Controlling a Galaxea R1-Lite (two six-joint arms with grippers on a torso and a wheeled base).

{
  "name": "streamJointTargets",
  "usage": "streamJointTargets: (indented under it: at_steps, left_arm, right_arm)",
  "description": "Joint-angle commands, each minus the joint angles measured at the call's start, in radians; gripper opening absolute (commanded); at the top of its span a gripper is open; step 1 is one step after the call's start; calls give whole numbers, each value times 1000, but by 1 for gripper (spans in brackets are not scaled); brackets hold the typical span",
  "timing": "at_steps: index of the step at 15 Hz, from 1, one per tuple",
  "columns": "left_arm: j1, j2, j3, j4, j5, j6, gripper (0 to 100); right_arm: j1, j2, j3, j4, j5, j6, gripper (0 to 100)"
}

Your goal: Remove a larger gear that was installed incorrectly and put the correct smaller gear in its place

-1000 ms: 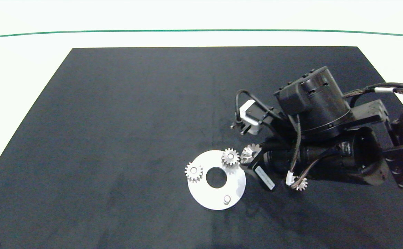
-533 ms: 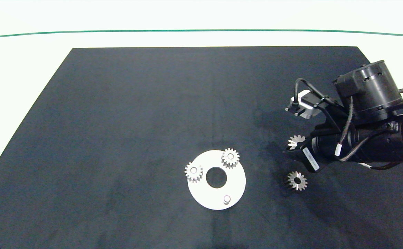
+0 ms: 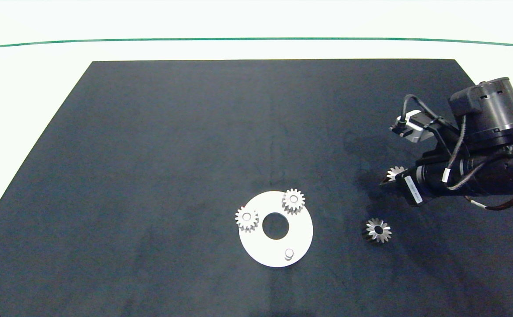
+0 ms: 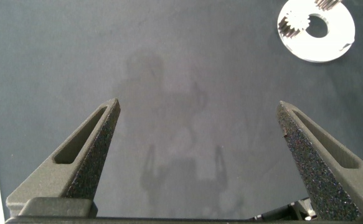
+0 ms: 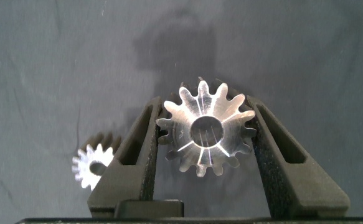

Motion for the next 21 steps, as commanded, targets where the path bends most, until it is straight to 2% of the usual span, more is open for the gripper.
streamJointTargets:
  at_steps: [1, 3, 8, 10, 12, 14, 16, 20, 21]
  left_arm:
    - [0, -4, 0, 2, 0, 1, 100]
    - [0, -4, 0, 2, 0, 1, 100]
    - [0, -3, 0, 2, 0, 1, 100]
    - [0, -3, 0, 2, 0, 1, 100]
    - [-1, -1, 6, 2, 0, 1, 100]
    - [0, -3, 8, 2, 0, 1, 100]
    - [2, -6, 8, 2, 0, 1, 100]
    - [0, -10, 8, 2, 0, 1, 100]
    - [0, -9, 8, 2, 2, 1, 100]
  right_arm:
    - [-1, 28, 36, -49, -7, 2, 100]
    - [-1, 27, 53, -75, -10, 2, 100]
    - [10, 1, 93, -70, -6, 5, 100]
    - [62, -56, 133, -68, -6, 4, 100]
    - [119, -103, 154, -59, -7, 16, 100]
    - [159, -140, 168, -22, -7, 25, 100]
    - [172, -143, 184, -12, -10, 56, 100]
    - [172, -137, 239, -18, -4, 78, 100]
    - [172, -131, 243, -19, -4, 94, 100]
